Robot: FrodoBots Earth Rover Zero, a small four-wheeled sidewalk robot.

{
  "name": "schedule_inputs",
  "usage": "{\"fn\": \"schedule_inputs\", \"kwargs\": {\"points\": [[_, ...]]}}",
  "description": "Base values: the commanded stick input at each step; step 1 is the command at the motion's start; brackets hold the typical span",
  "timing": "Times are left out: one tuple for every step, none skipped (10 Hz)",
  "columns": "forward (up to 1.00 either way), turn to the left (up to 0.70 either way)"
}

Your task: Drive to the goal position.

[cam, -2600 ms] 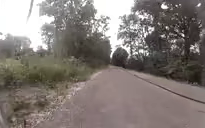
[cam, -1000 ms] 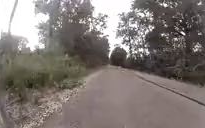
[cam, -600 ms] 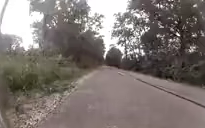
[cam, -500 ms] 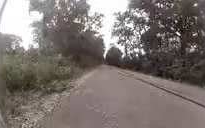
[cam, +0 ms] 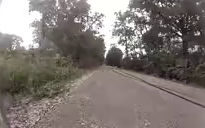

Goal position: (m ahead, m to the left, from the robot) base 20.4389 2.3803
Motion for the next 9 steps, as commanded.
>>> {"fn": "schedule_inputs", "kwargs": {"points": [[0.7,0.0],[0.7,0.0],[0.7,0.0],[0.7,0.0],[0.7,0.0],[0.7,0.0],[0.7,0.0],[0.7,0.0],[0.7,0.0]]}}
